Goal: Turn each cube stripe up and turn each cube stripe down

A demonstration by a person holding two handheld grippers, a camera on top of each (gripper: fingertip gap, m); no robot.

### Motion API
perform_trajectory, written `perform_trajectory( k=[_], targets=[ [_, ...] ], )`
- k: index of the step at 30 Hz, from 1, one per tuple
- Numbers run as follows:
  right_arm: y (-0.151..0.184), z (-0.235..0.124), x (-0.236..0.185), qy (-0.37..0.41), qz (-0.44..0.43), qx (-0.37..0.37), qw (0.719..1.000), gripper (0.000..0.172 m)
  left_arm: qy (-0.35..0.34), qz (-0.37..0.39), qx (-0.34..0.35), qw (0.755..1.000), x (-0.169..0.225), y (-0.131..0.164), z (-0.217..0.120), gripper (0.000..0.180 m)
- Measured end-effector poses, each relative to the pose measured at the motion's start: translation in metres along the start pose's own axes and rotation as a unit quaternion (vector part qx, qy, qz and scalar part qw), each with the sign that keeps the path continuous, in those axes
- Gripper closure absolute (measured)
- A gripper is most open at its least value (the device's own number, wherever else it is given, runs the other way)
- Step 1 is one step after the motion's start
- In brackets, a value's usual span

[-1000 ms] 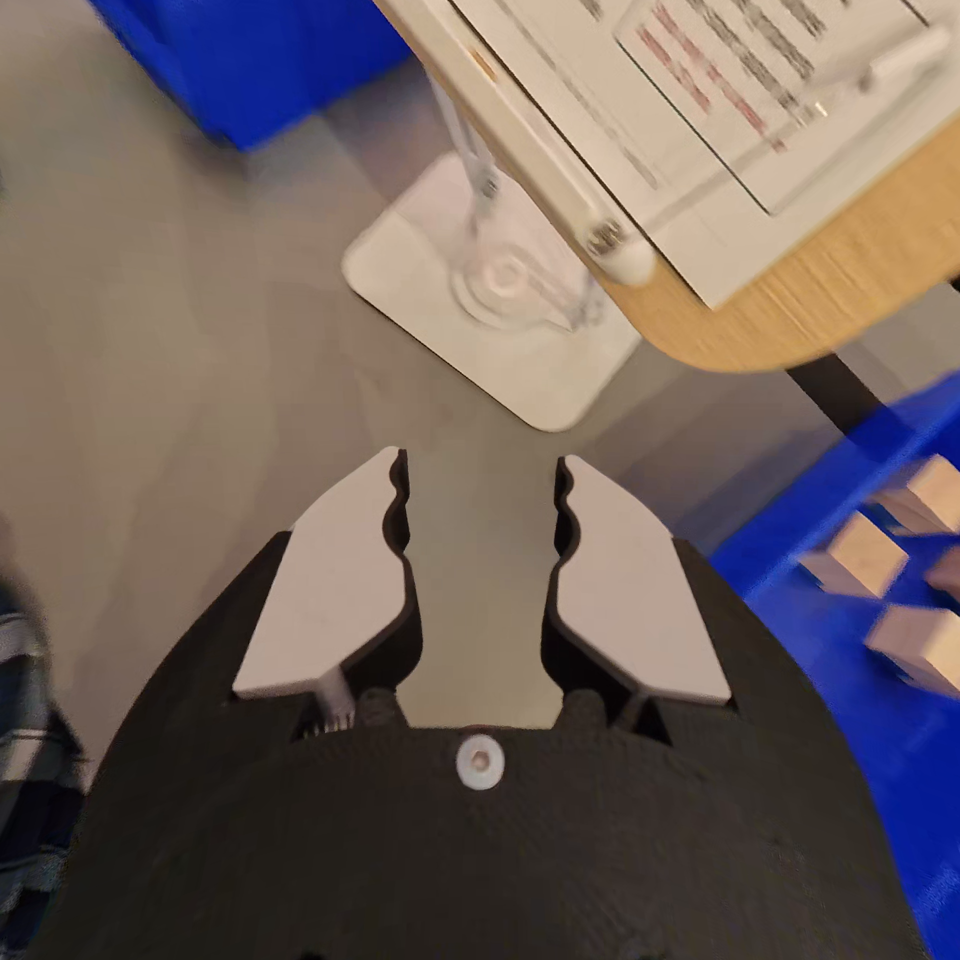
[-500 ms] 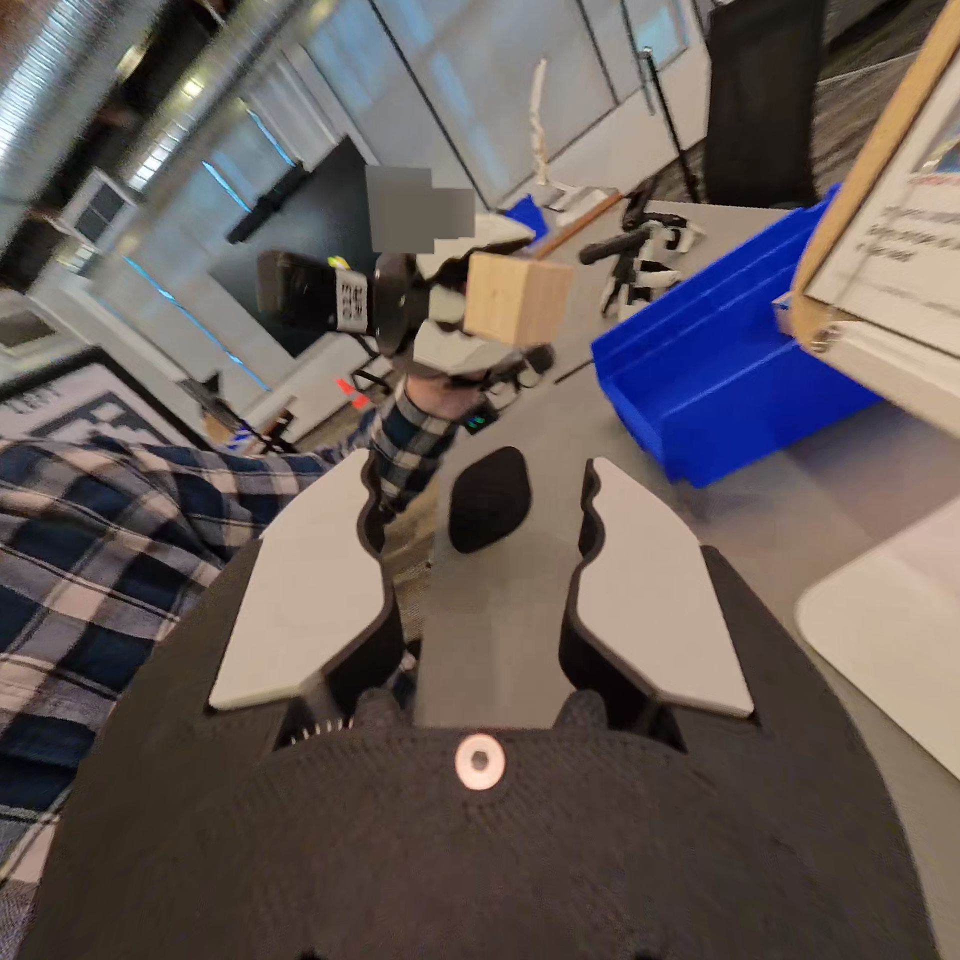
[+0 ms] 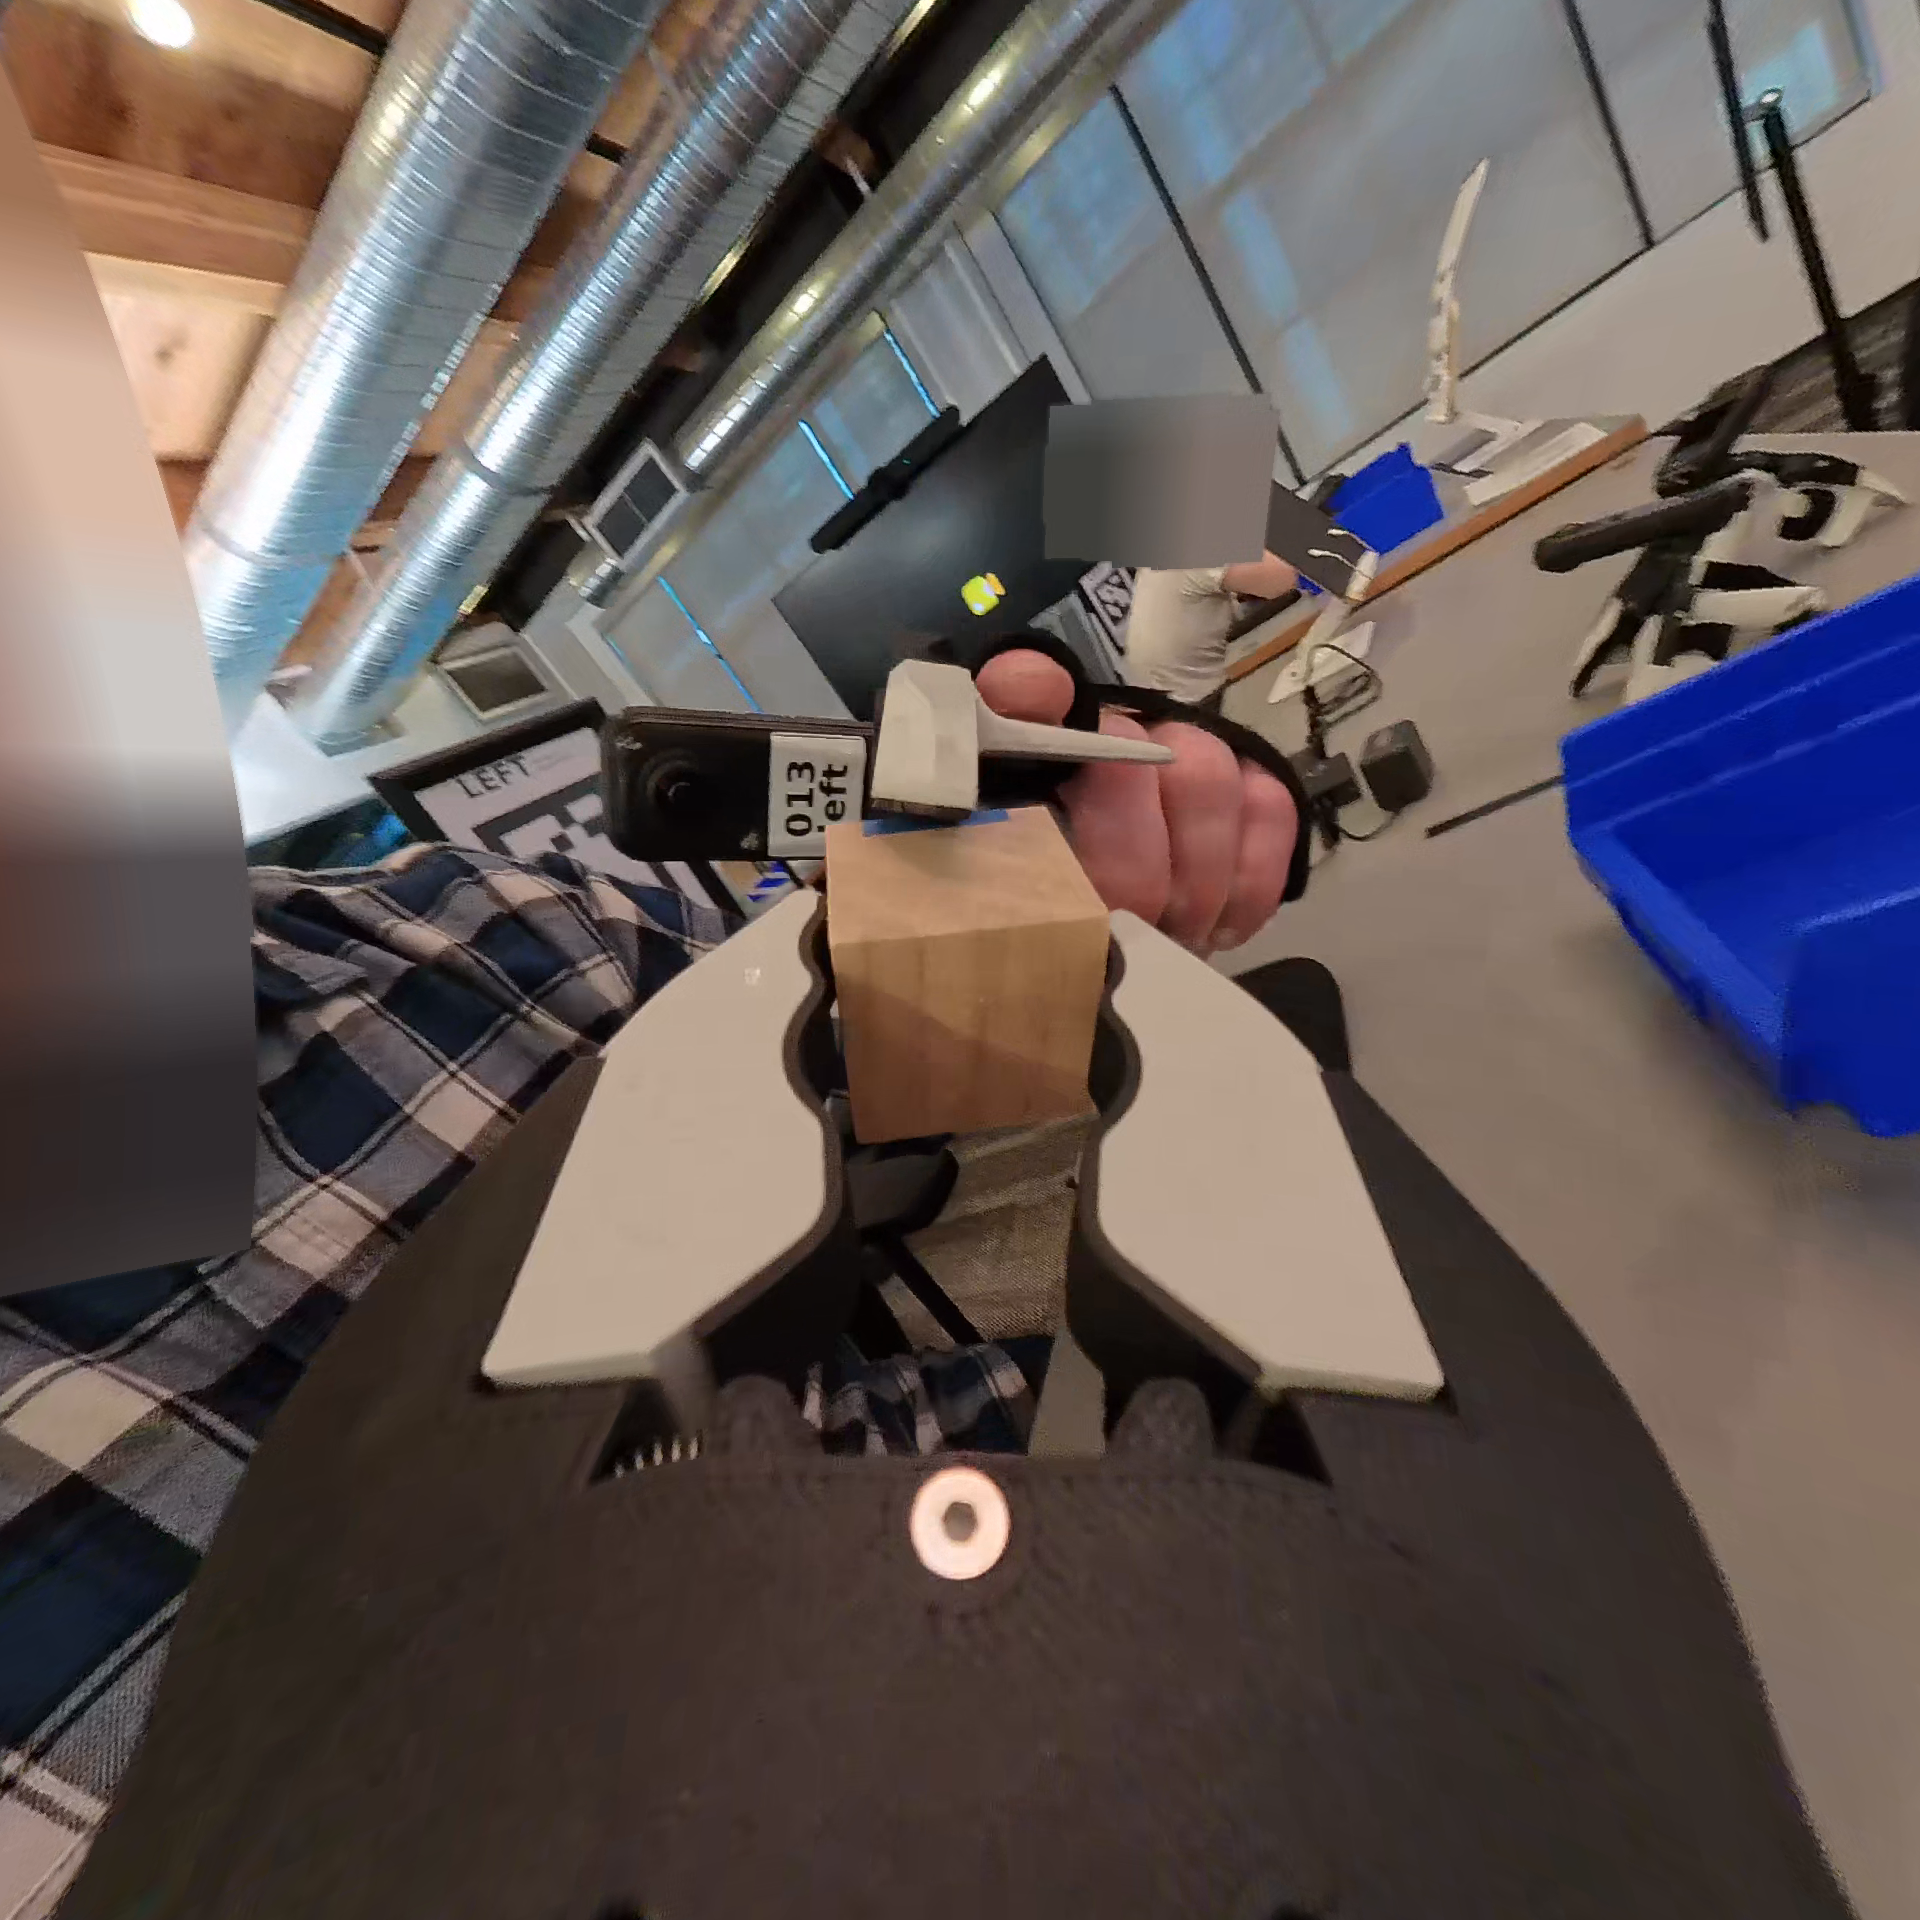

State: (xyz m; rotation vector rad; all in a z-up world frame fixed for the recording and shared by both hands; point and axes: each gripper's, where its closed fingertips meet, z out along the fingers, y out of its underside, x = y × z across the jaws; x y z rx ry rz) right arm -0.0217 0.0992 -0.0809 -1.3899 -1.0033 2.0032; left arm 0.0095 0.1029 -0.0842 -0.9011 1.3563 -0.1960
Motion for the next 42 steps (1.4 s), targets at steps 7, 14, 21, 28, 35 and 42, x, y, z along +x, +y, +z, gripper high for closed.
perform_trajectory(
  k=[7, 14, 21, 28, 35, 42],
  targets=[
    [-0.015, -0.077, 0.021, 0.199, -0.038, -0.035, 0.979, 0.125, -0.015, 0.002, -0.035, 0.999, -0.009, 0.018, -0.004, 0.126],
    [-0.062, -0.287, 0.061, 0.539, -0.040, -0.060, 0.839, 0.125, -0.022, 0.005, -0.075, 0.997, -0.020, 0.047, -0.018, 0.180],
    [-0.005, -0.418, 0.116, 0.686, 0.100, -0.196, 0.693, 0.125, -0.015, -0.006, -0.094, 0.995, -0.015, 0.062, -0.011, 0.180],
    [0.055, -0.459, 0.175, 0.719, 0.192, -0.298, 0.598, 0.124, 0.000, -0.013, -0.119, 0.993, -0.002, 0.075, -0.014, 0.180],
    [0.063, -0.473, 0.186, 0.734, 0.223, -0.319, 0.557, 0.097, 0.006, -0.023, -0.146, 0.989, -0.004, 0.088, -0.025, 0.180],
    [-0.004, -0.444, 0.122, 0.758, 0.090, -0.260, 0.592, 0.105, -0.051, -0.007, -0.233, 0.971, -0.059, 0.133, -0.069, 0.155]
  ],
)
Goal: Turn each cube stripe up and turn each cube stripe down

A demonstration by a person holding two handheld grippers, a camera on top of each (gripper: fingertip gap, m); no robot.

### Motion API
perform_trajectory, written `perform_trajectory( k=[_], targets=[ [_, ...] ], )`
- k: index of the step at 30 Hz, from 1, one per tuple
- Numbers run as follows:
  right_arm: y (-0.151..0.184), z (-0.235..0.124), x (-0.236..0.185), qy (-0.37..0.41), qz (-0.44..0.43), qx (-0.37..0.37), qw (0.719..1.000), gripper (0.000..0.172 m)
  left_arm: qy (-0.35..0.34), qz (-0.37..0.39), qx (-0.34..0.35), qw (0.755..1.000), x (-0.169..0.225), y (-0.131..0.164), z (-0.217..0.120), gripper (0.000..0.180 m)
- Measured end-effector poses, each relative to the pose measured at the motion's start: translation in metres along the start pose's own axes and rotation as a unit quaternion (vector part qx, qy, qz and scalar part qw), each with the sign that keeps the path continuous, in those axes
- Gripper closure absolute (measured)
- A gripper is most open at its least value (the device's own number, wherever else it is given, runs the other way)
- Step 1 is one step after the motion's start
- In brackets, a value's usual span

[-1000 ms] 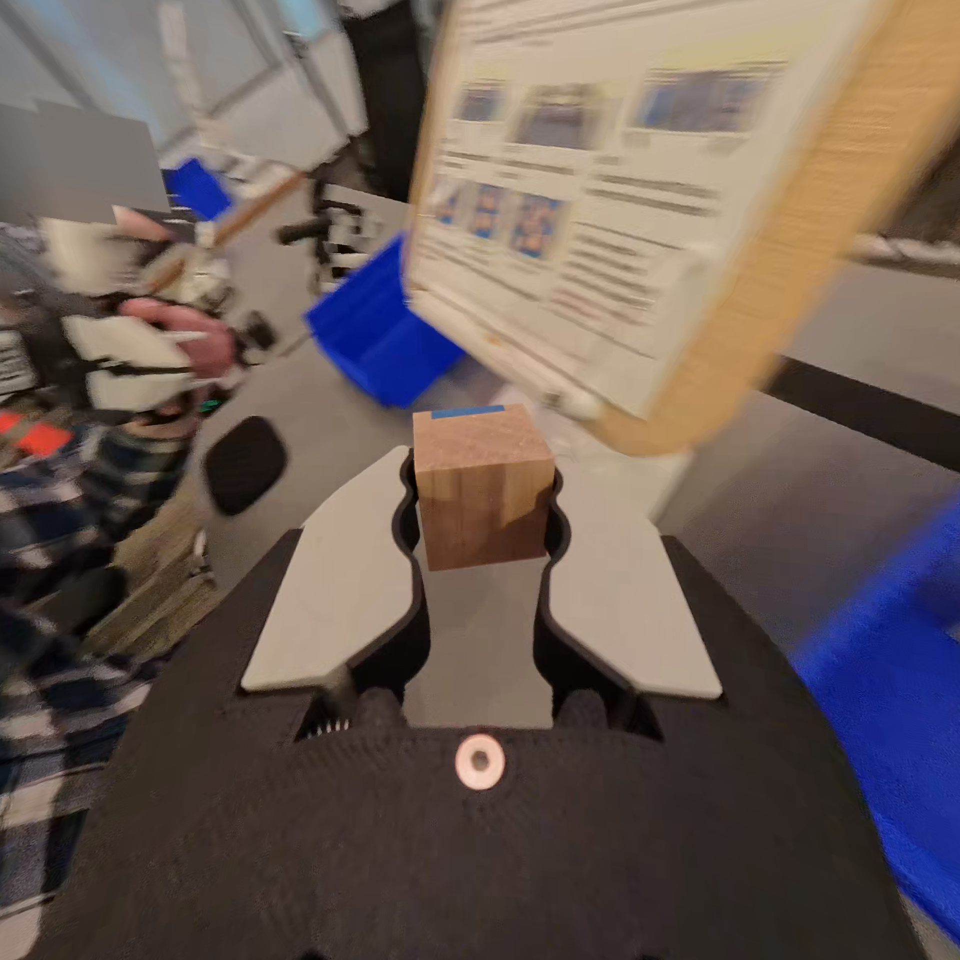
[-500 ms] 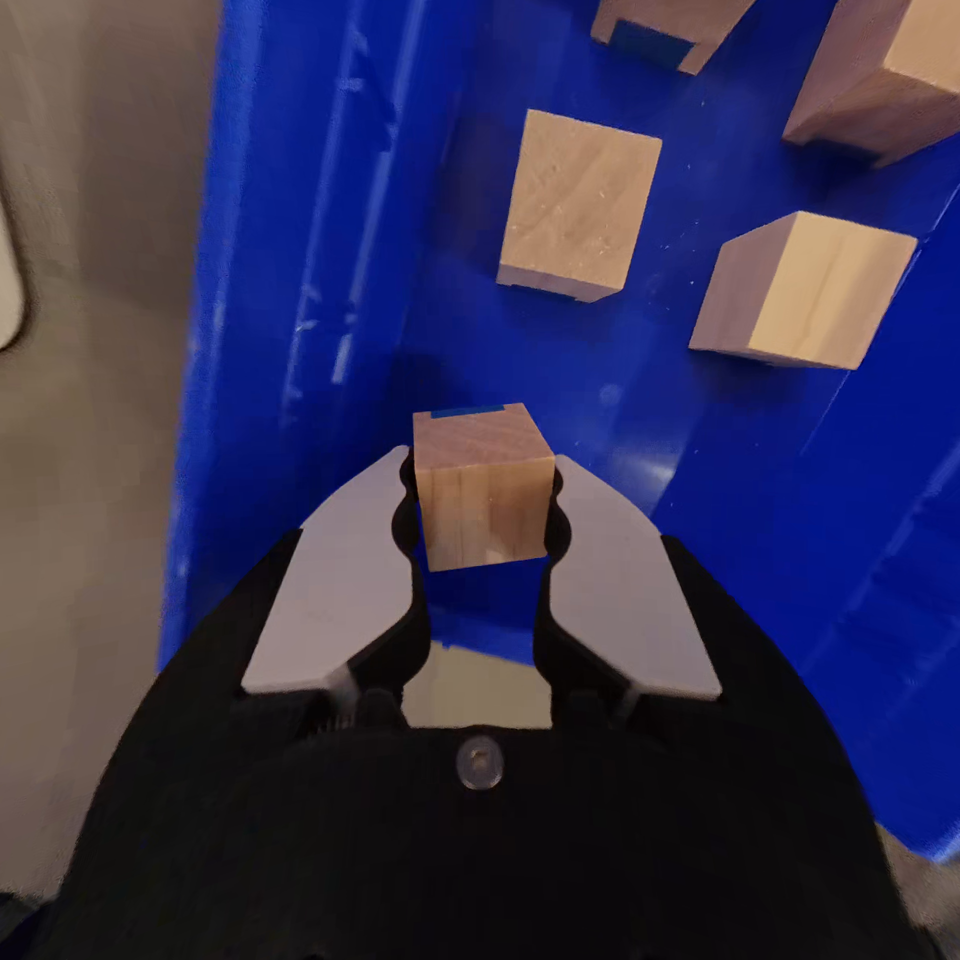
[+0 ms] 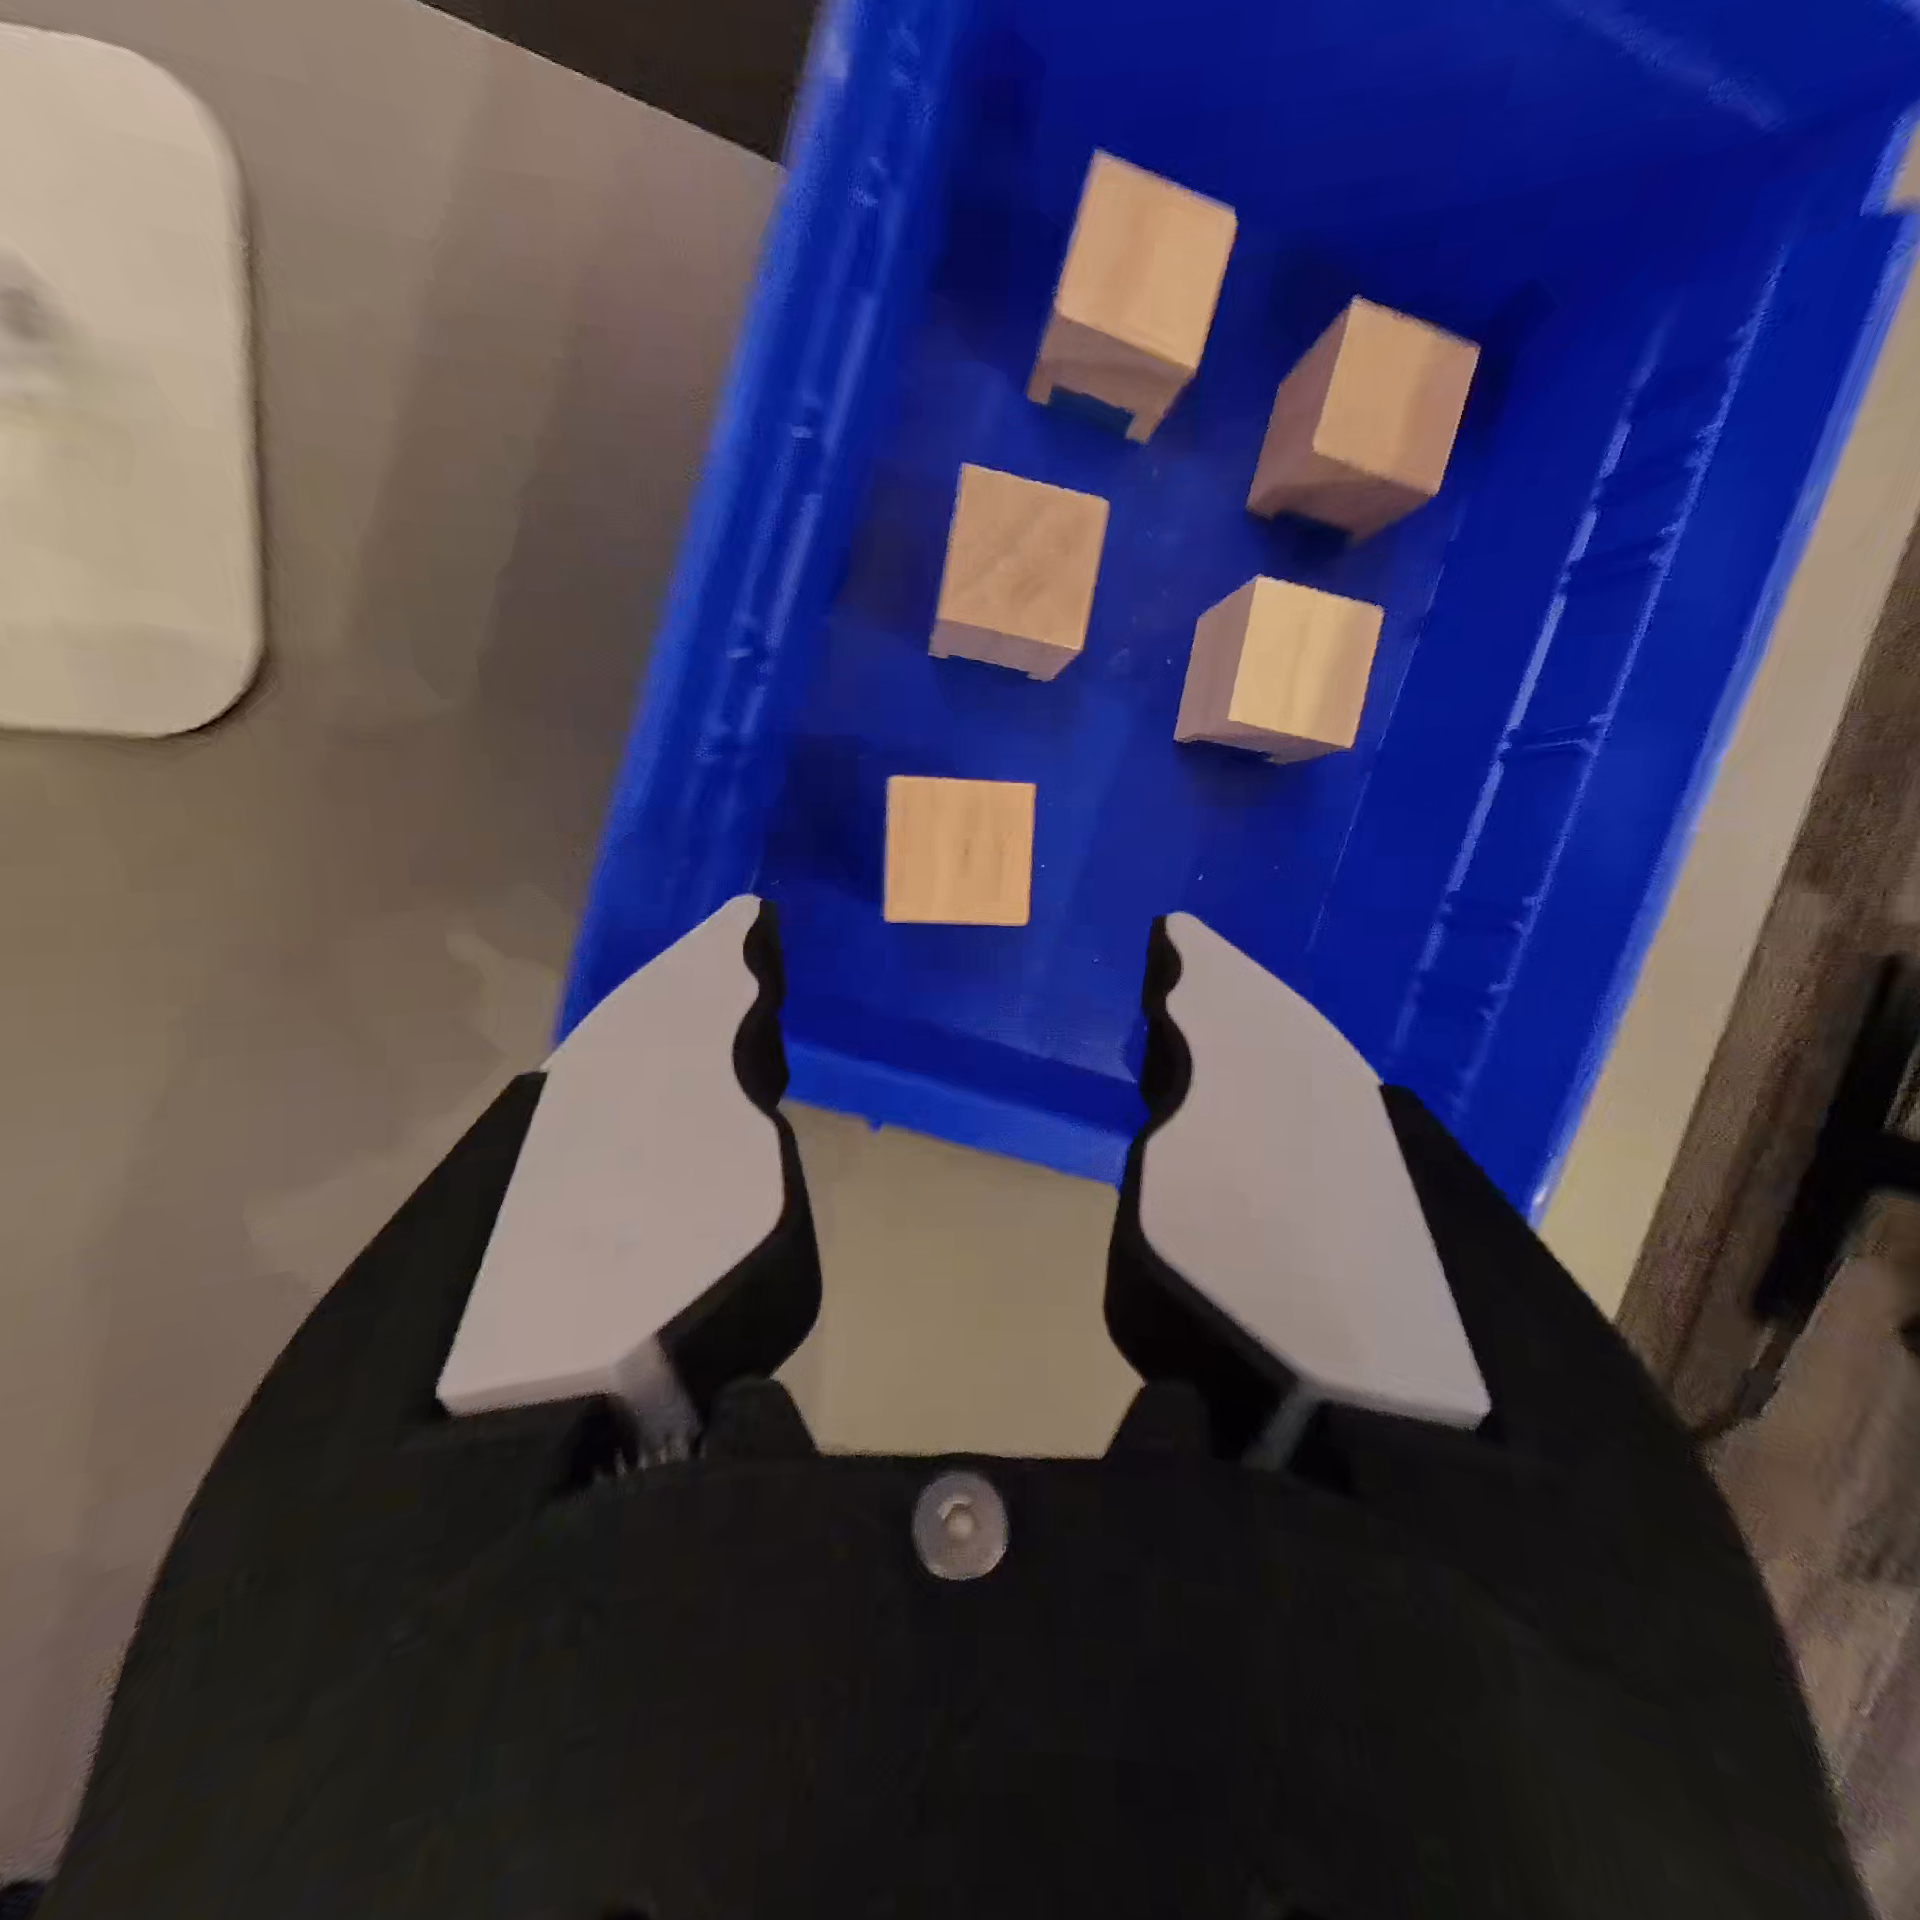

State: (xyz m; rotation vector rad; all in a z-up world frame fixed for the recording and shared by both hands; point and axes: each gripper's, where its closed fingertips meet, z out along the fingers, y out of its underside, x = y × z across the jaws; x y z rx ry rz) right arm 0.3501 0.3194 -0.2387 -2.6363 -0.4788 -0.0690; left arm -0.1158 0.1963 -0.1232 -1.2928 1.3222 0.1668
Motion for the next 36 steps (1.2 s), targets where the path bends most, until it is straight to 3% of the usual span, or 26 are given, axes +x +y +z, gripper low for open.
perform_trajectory(
  k=[3, 6, 10, 14, 19, 23, 27, 30, 31, 34, 36],
  targets=[
    [0.001, -0.035, -0.027, -0.011, -0.049, 0.050, 0.997, 0.113, -0.004, -0.001, -0.097, 0.995, -0.040, 0.064, 0.001, 0.142],
    [0.003, -0.056, -0.056, -0.019, -0.088, 0.100, 0.991, 0.116, 0.002, 0.047, -0.201, 0.978, -0.073, 0.136, 0.009, 0.135],
    [0.009, -0.057, -0.091, -0.054, -0.107, 0.127, 0.985, 0.120, 0.080, 0.043, -0.333, 0.939, -0.084, 0.230, 0.028, 0.118],
    [0.016, -0.050, -0.121, -0.086, -0.128, 0.129, 0.980, 0.120, 0.169, 0.017, -0.373, 0.912, -0.071, 0.282, 0.057, 0.113],
    [0.019, -0.050, -0.148, -0.111, -0.155, 0.144, 0.971, 0.120, 0.254, 0.030, -0.453, 0.854, -0.055, 0.339, 0.079, 0.104],
    [0.021, -0.054, -0.159, -0.124, -0.162, 0.152, 0.967, 0.120, 0.299, 0.013, -0.492, 0.817, -0.046, 0.362, 0.088, 0.107],
    [0.020, -0.056, -0.161, -0.121, -0.169, 0.158, 0.965, 0.120, 0.339, 0.014, -0.526, 0.780, -0.032, 0.376, 0.085, 0.132],
    [0.017, -0.065, -0.170, -0.133, -0.176, 0.175, 0.960, 0.121, 0.305, 0.019, -0.515, 0.801, -0.045, 0.369, 0.087, 0.132],
    [0.015, -0.069, -0.176, -0.142, -0.179, 0.181, 0.957, 0.121, 0.284, 0.013, -0.496, 0.820, -0.051, 0.360, 0.088, 0.133],
    [0.008, -0.087, -0.209, -0.205, -0.189, 0.214, 0.936, 0.121, 0.210, -0.018, -0.414, 0.886, -0.072, 0.310, 0.081, 0.133],
    [0.002, -0.106, -0.243, -0.287, -0.186, 0.242, 0.908, 0.120, 0.155, -0.034, -0.349, 0.923, -0.084, 0.263, 0.068, 0.133]
  ],
)
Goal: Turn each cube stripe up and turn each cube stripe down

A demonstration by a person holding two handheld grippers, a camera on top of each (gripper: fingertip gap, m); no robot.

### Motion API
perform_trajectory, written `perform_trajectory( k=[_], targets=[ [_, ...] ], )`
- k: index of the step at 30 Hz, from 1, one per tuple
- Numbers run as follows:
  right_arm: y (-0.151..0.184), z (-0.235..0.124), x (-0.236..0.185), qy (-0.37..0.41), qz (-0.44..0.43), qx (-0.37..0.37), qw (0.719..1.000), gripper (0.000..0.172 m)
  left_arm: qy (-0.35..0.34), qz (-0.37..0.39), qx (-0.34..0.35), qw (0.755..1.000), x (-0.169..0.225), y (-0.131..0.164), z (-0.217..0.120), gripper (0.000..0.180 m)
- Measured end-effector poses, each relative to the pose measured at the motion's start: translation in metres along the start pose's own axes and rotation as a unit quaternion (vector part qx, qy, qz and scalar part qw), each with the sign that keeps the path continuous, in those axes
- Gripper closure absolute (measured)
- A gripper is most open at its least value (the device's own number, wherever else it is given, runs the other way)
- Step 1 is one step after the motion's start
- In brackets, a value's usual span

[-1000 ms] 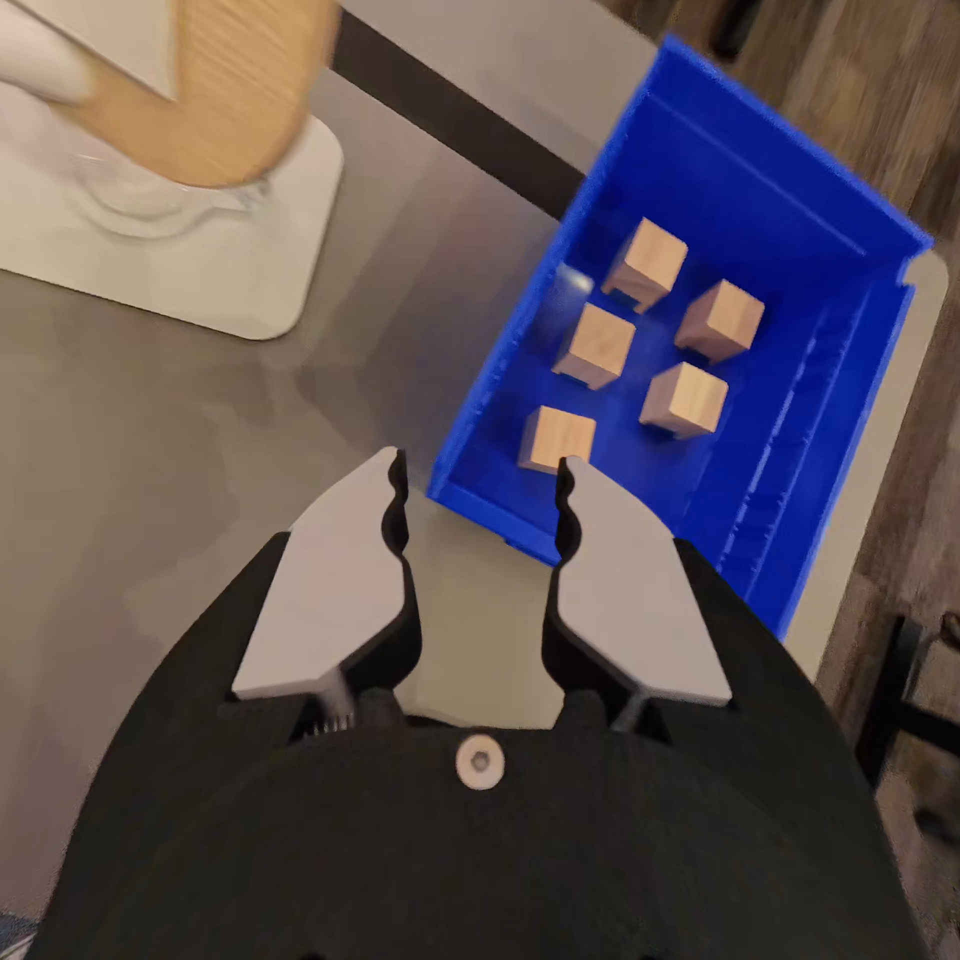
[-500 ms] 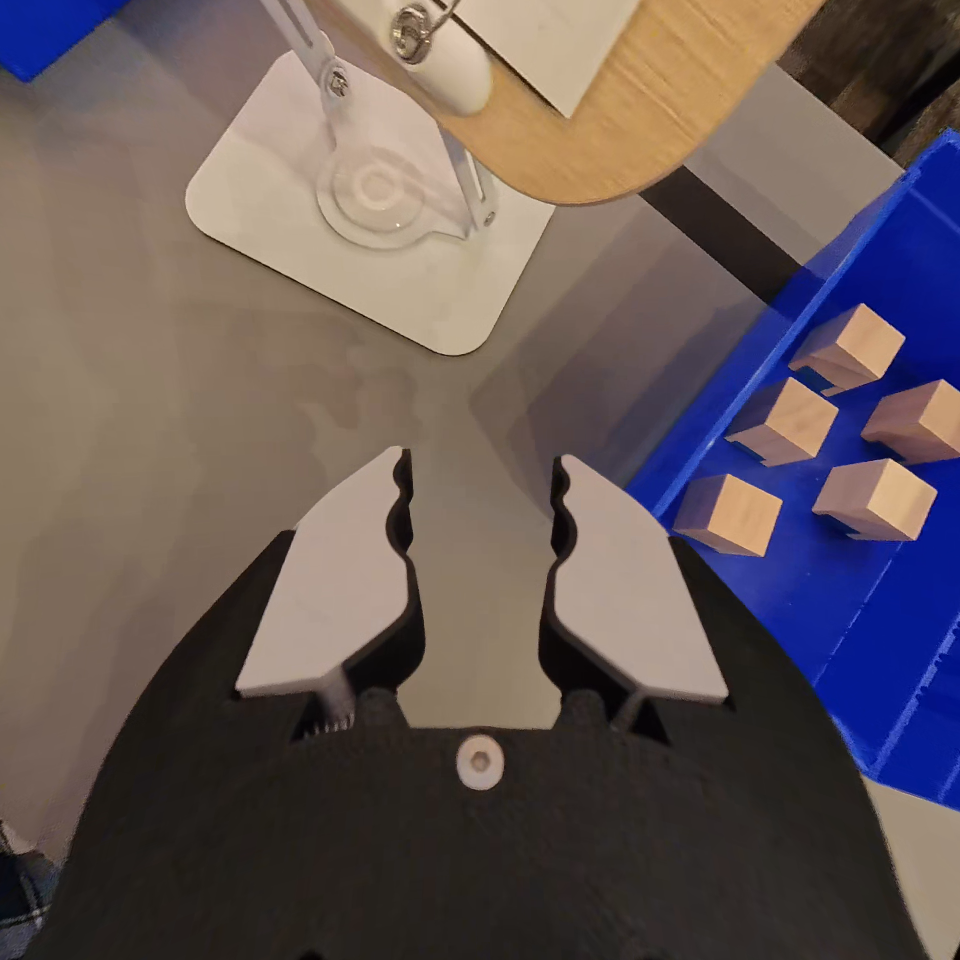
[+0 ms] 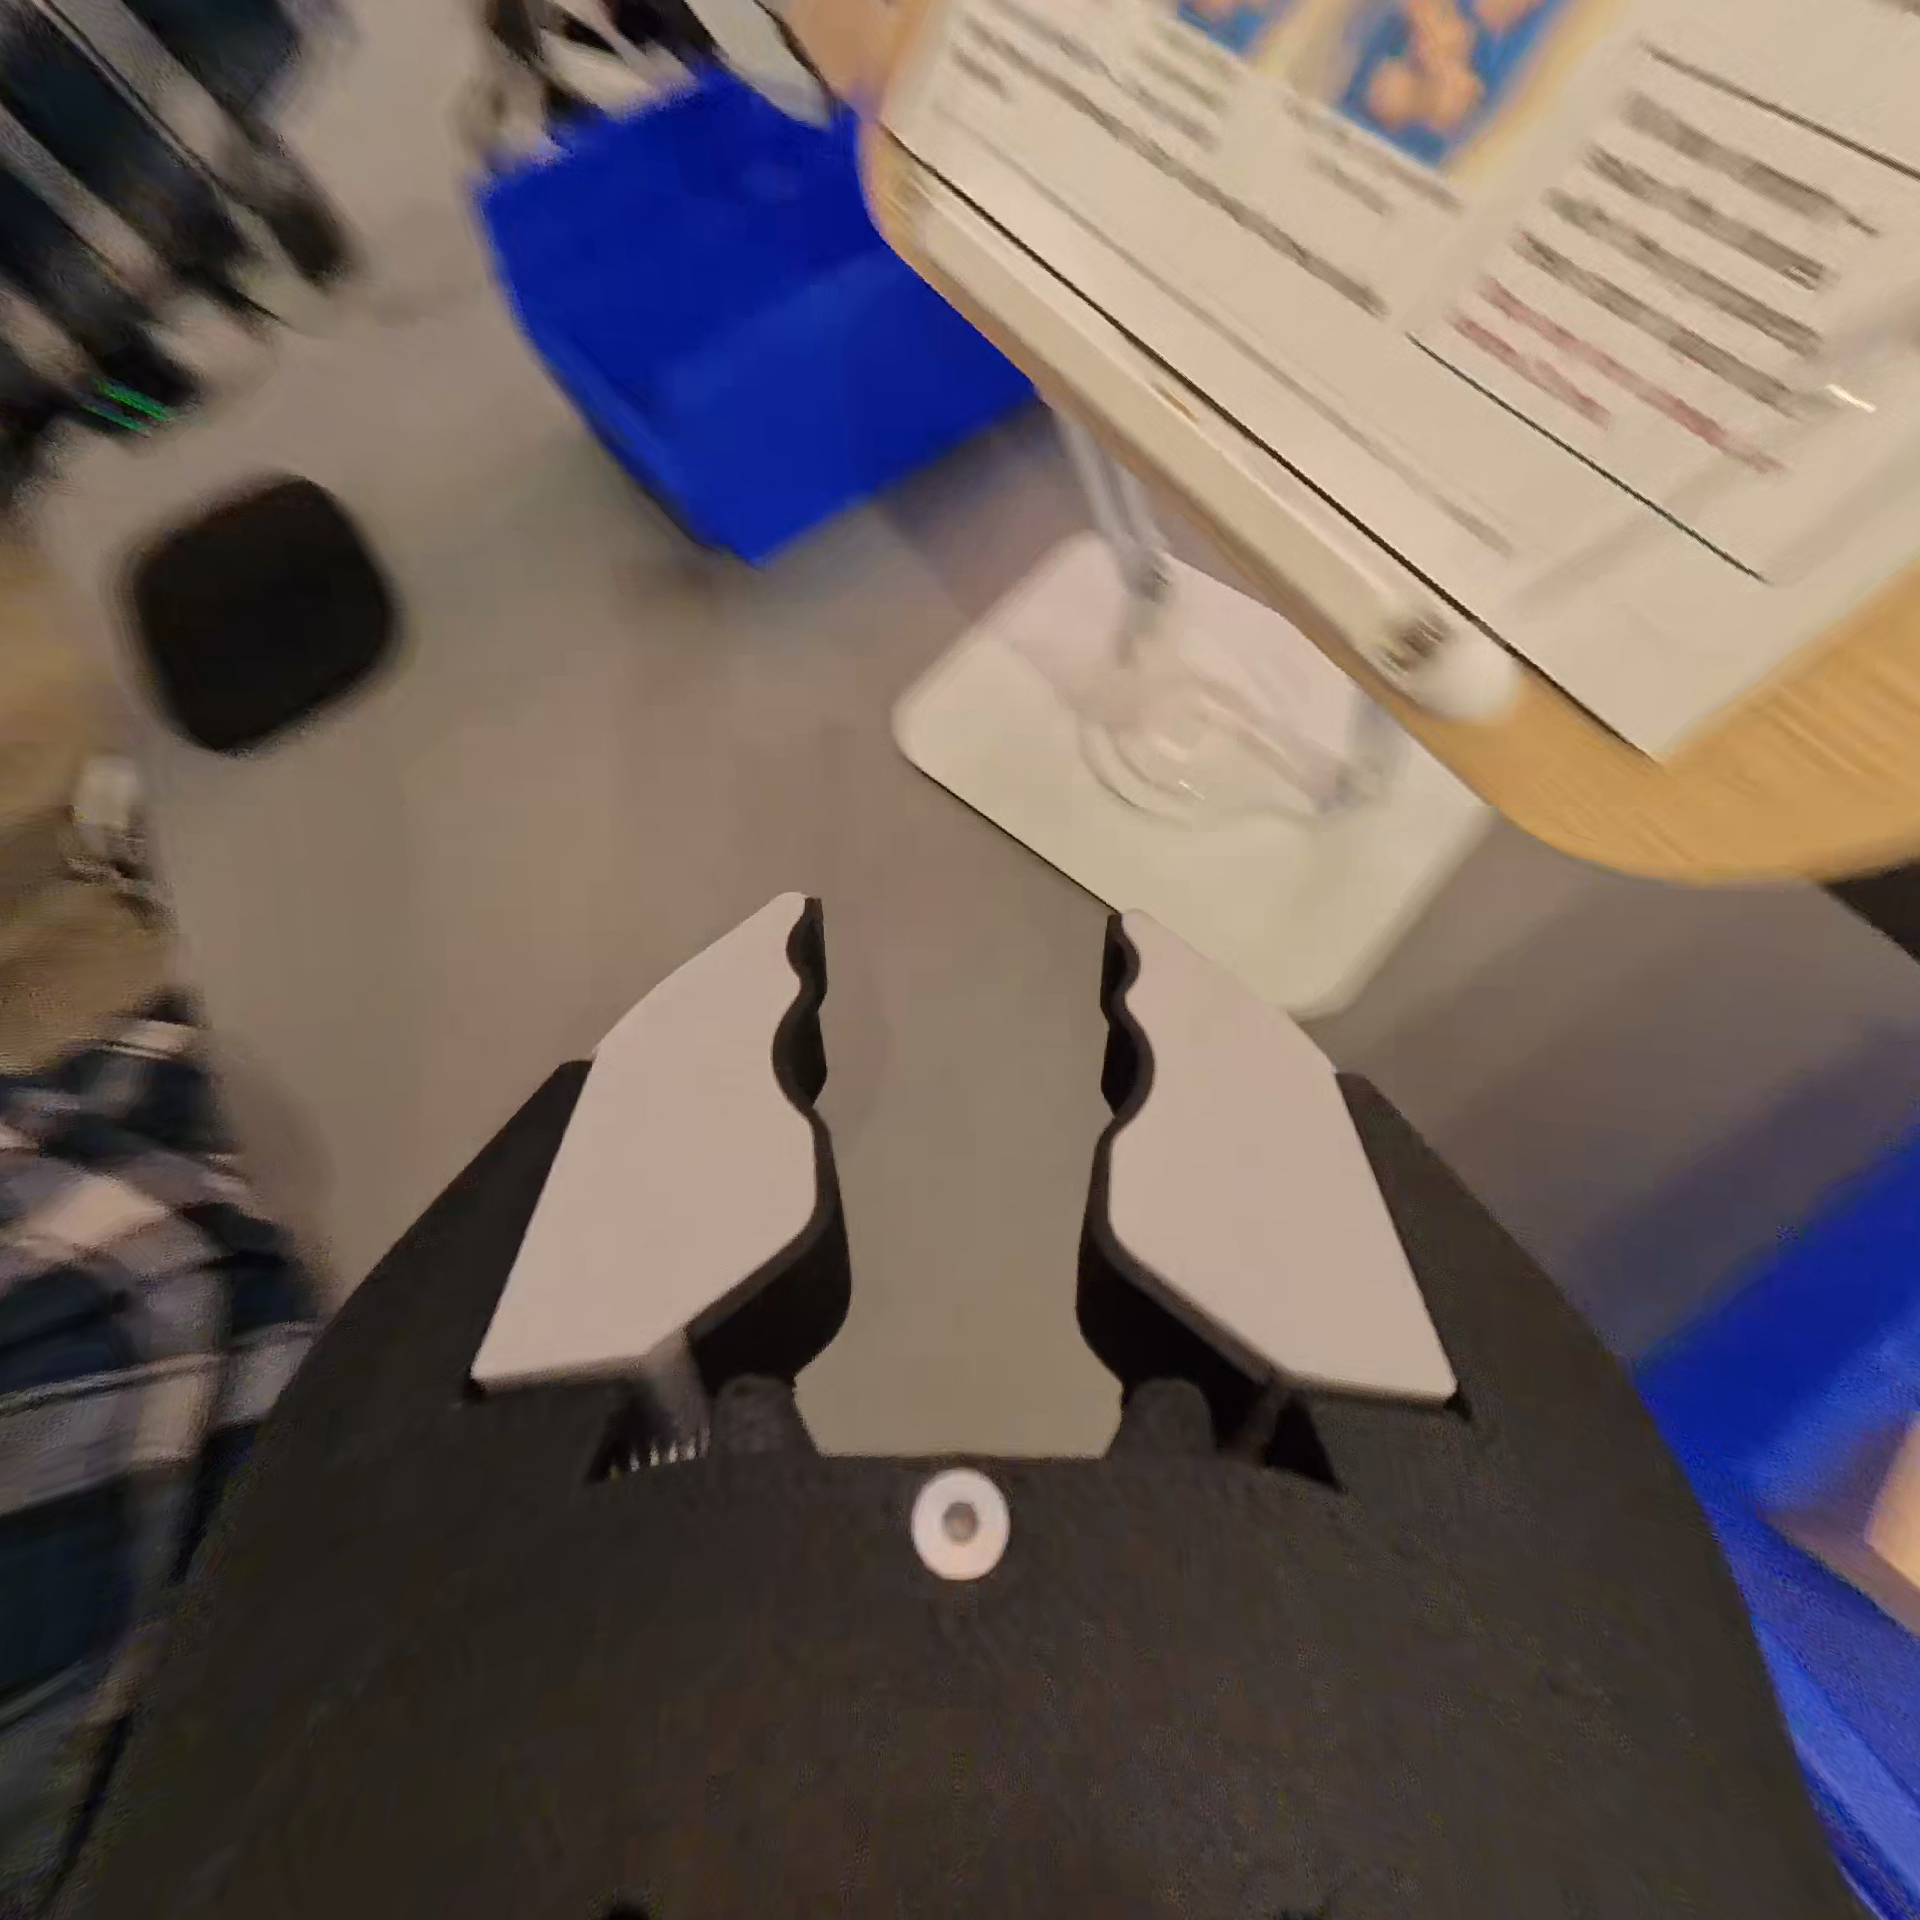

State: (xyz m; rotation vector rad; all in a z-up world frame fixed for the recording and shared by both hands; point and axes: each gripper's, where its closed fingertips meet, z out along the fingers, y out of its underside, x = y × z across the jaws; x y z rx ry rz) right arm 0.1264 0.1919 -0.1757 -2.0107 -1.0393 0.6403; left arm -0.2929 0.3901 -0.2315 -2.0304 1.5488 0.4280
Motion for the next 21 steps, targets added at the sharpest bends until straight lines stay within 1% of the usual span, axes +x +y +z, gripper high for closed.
perform_trajectory(
  k=[3, 5, 7, 9, 11, 13, 14, 16, 17, 18, 20, 21],
  targets=[
    [-0.036, 0.010, -0.046, -0.126, 0.033, 0.071, 0.989, 0.114, -0.063, 0.000, 0.119, 0.991, 0.022, -0.050, -0.071, 0.133],
    [-0.060, 0.015, -0.071, -0.199, 0.056, 0.112, 0.972, 0.110, -0.098, 0.014, 0.195, 0.976, 0.048, -0.088, -0.115, 0.133],
    [-0.079, 0.020, -0.089, -0.242, 0.069, 0.139, 0.958, 0.106, -0.120, 0.037, 0.276, 0.953, 0.082, -0.132, -0.158, 0.133],
    [-0.094, 0.022, -0.102, -0.280, 0.087, 0.162, 0.942, 0.102, -0.141, 0.050, 0.353, 0.924, 0.114, -0.176, -0.200, 0.133],
    [-0.107, 0.020, -0.115, -0.333, 0.120, 0.179, 0.918, 0.101, -0.158, 0.069, 0.410, 0.896, 0.145, -0.212, -0.232, 0.133],
    [-0.113, 0.018, -0.124, -0.364, 0.136, 0.190, 0.901, 0.101, -0.184, 0.108, 0.428, 0.878, 0.171, -0.238, -0.249, 0.134],
    [-0.115, 0.016, -0.130, -0.378, 0.138, 0.191, 0.895, 0.101, -0.186, 0.119, 0.440, 0.870, 0.182, -0.248, -0.255, 0.133],
    [-0.118, 0.007, -0.140, -0.407, 0.145, 0.202, 0.879, 0.103, -0.188, 0.128, 0.452, 0.863, 0.197, -0.263, -0.259, 0.133],
    [-0.117, 0.002, -0.144, -0.419, 0.145, 0.202, 0.873, 0.109, -0.187, 0.132, 0.457, 0.859, 0.203, -0.268, -0.260, 0.133],
    [-0.115, -0.001, -0.148, -0.425, 0.140, 0.197, 0.872, 0.116, -0.189, 0.135, 0.468, 0.853, 0.208, -0.272, -0.263, 0.133],
    [-0.110, -0.002, -0.151, -0.420, 0.133, 0.187, 0.878, 0.116, -0.186, 0.143, 0.473, 0.849, 0.217, -0.279, -0.264, 0.134],
    [-0.109, -0.005, -0.153, -0.426, 0.132, 0.188, 0.875, 0.126, -0.187, 0.149, 0.479, 0.845, 0.222, -0.282, -0.266, 0.134]
  ],
)
